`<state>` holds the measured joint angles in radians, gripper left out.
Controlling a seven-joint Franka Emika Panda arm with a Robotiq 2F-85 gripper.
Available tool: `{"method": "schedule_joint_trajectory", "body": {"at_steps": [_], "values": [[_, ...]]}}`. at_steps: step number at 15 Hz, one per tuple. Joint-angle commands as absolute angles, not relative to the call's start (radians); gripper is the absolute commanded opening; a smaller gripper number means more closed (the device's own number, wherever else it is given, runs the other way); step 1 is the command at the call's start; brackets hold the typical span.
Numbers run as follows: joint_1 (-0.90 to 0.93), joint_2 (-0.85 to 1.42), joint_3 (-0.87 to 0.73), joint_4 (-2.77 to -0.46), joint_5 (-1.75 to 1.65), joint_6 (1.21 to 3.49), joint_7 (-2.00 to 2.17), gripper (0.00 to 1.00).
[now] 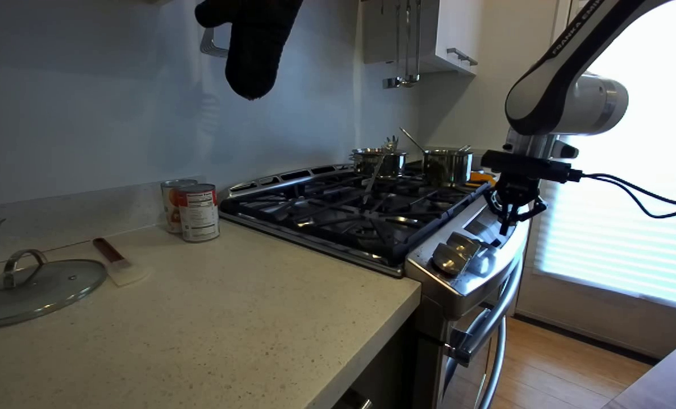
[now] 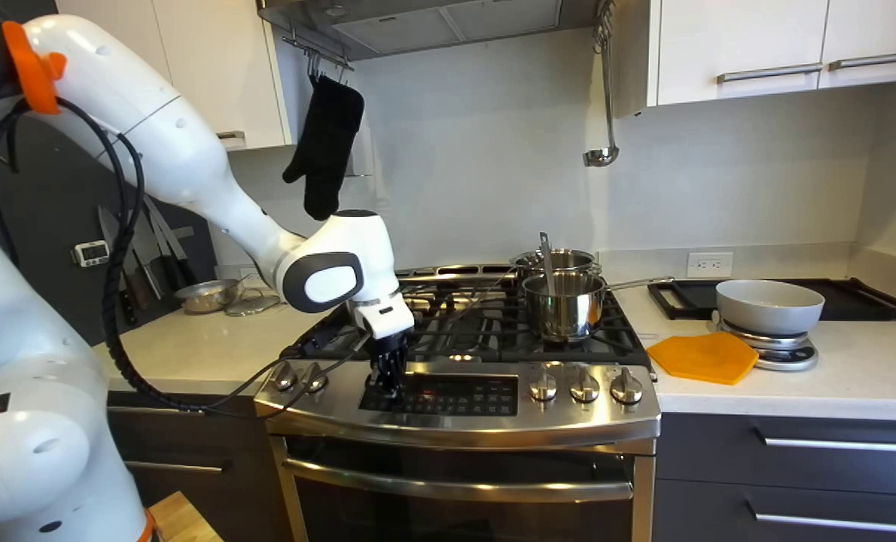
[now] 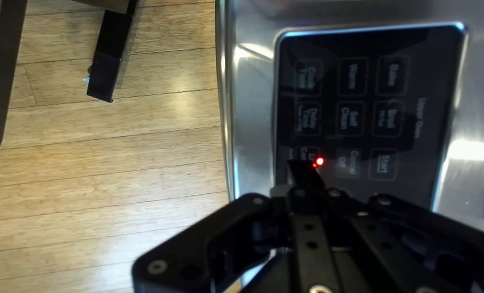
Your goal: Turn off the flashing light on the stove
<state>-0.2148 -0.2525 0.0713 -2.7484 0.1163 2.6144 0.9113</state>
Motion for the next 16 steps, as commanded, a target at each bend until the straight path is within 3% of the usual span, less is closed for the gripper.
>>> {"method": "schedule_joint_trajectory", "body": {"at_steps": [1,16], "values": [[-0.186,-0.234,0.051,-2.748,0.121,2.646,0.923,0.0],[-0.172,-0.198,0.043,-2.747,0.116,2.67,0.922,0.0]]}}
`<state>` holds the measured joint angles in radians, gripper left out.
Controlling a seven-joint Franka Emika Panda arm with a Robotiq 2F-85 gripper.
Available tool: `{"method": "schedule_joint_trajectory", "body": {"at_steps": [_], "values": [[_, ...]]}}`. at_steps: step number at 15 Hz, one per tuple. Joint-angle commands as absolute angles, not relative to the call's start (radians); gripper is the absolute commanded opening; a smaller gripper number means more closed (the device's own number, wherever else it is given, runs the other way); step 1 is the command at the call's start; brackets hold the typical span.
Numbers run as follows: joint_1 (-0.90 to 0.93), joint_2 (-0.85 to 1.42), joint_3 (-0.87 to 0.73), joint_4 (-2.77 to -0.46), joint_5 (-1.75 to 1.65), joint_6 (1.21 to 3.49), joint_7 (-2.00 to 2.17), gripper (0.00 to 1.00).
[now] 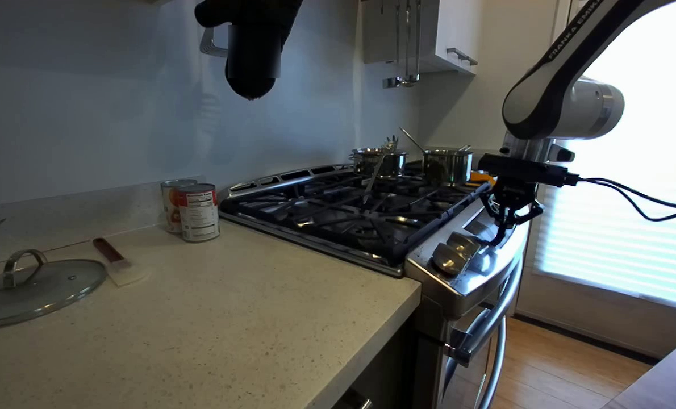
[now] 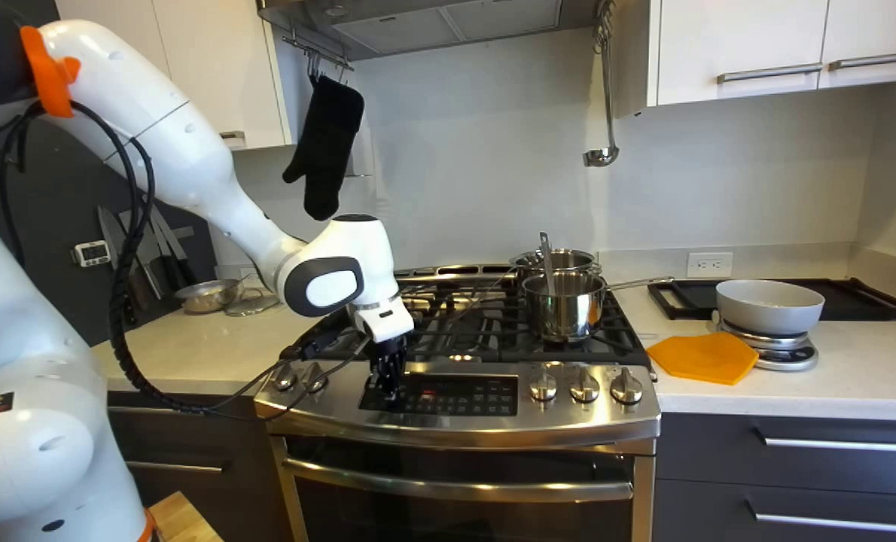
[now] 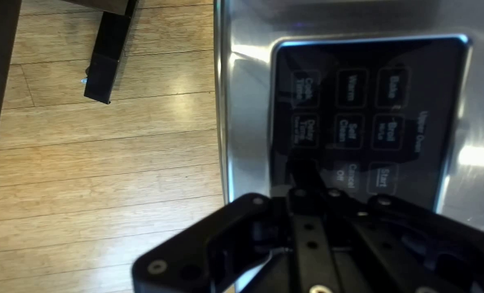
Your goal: Turn off the flashing light on the stove
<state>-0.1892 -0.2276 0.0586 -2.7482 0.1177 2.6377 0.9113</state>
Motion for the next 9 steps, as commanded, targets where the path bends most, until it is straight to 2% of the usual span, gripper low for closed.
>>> {"method": "schedule_joint_trajectory", "body": {"at_steps": [1,9], "values": [[-0.171,-0.195,0.043,-2.747,0.117,2.67,0.922,0.0],[-0.161,-0.172,0.046,-2.741,0.119,2.685,0.917,0.0]]}}
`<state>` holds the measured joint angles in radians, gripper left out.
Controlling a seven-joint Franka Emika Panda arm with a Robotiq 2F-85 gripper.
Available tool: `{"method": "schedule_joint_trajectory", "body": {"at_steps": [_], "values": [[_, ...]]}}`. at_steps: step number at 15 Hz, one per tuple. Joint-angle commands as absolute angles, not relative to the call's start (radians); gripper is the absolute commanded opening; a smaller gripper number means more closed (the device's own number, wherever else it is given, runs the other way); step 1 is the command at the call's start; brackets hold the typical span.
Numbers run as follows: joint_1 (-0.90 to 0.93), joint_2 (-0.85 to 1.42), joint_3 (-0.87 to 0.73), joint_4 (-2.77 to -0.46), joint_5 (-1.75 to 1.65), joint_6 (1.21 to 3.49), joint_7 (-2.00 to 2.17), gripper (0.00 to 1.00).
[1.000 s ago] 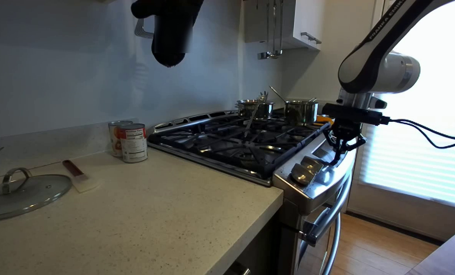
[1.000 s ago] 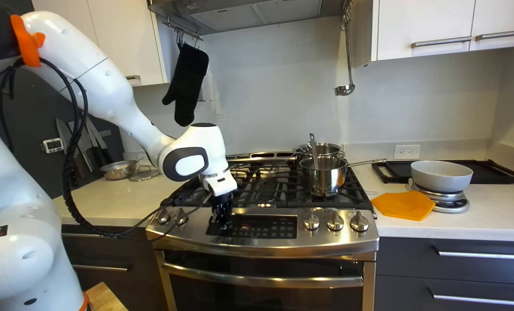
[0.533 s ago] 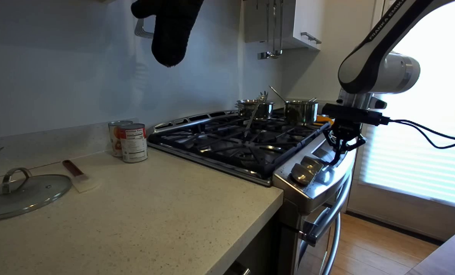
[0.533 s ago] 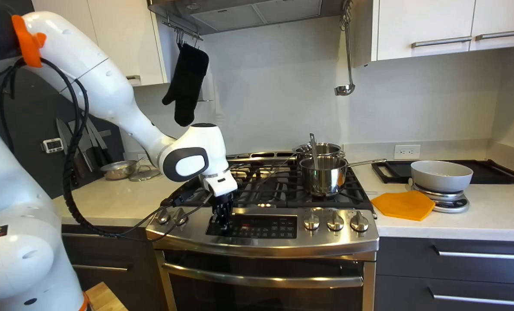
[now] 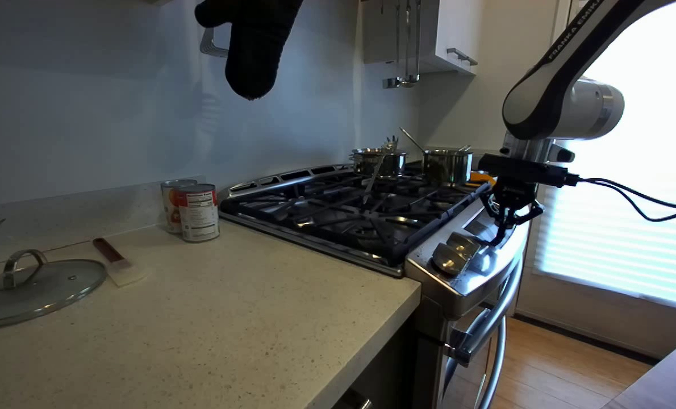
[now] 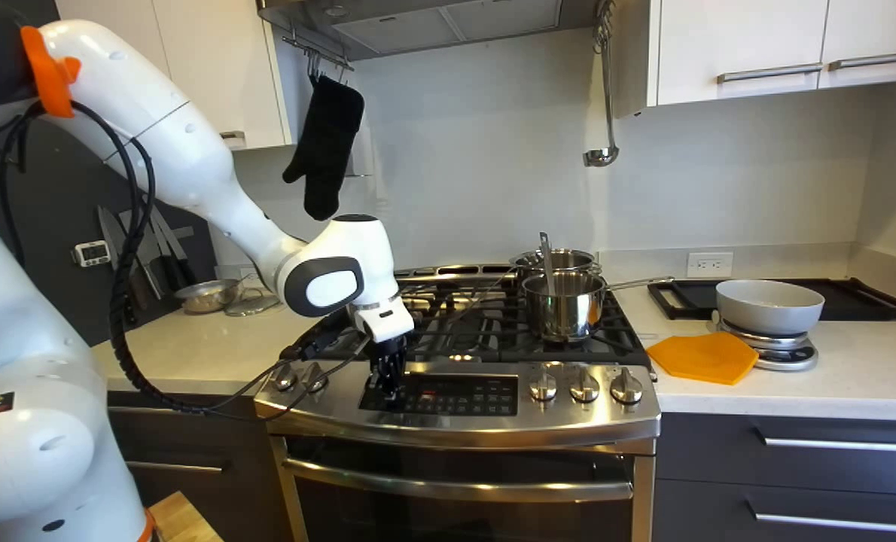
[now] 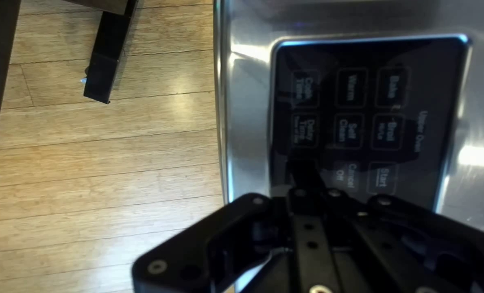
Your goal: Turn off the flashing light on the stove
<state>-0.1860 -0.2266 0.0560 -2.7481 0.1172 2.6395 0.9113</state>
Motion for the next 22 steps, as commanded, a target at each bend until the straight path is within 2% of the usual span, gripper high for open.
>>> {"method": "schedule_joint_trajectory", "body": {"at_steps": [1,22], "values": [[-0.16,-0.171,0.046,-2.741,0.12,2.688,0.916,0.0],[-0.152,-0.156,0.042,-2.742,0.124,2.706,0.9,0.0]]}}
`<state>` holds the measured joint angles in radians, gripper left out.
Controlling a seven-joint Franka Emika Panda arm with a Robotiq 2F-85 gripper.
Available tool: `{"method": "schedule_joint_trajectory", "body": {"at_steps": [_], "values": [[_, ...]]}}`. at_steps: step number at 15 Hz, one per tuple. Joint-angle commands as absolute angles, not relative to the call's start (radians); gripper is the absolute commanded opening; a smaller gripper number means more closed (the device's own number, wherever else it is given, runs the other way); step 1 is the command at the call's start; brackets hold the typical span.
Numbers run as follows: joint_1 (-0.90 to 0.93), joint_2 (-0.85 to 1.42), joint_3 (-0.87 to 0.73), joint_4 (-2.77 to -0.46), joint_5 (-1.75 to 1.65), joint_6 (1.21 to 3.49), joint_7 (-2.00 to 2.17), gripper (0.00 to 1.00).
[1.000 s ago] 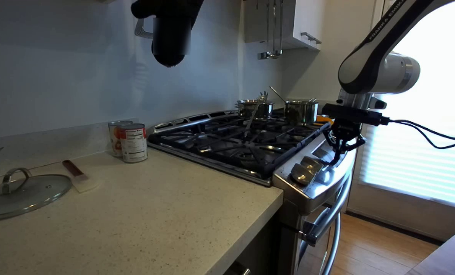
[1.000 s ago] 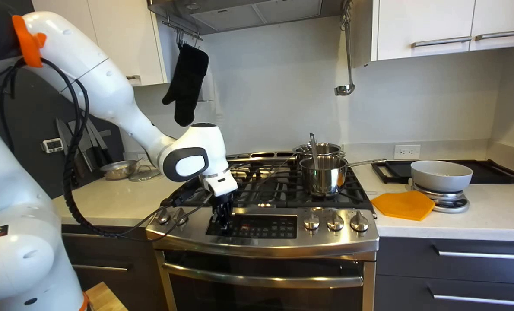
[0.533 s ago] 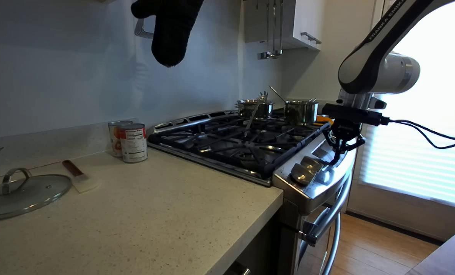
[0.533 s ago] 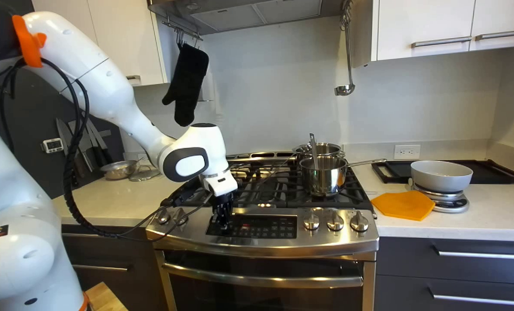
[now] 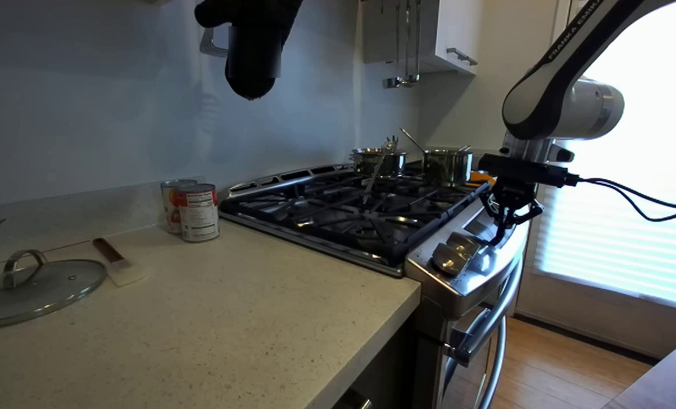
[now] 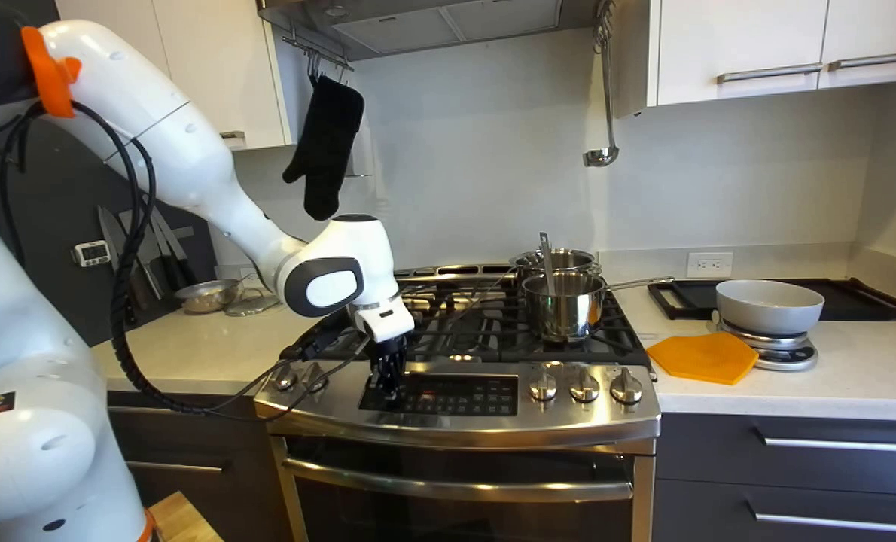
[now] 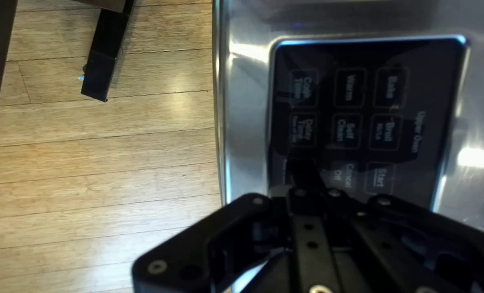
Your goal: Turn off the flashing light on the stove
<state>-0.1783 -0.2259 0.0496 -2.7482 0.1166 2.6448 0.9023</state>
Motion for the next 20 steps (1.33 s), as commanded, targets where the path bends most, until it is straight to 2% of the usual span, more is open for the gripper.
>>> {"method": "schedule_joint_trajectory", "body": {"at_steps": [1,17,20], "values": [[-0.152,-0.157,0.042,-2.742,0.124,2.706,0.9,0.0],[-0.146,-0.151,0.034,-2.748,0.133,2.717,0.885,0.0],[-0.14,-0.225,0.027,-2.748,0.145,2.641,0.866,0.0]]}}
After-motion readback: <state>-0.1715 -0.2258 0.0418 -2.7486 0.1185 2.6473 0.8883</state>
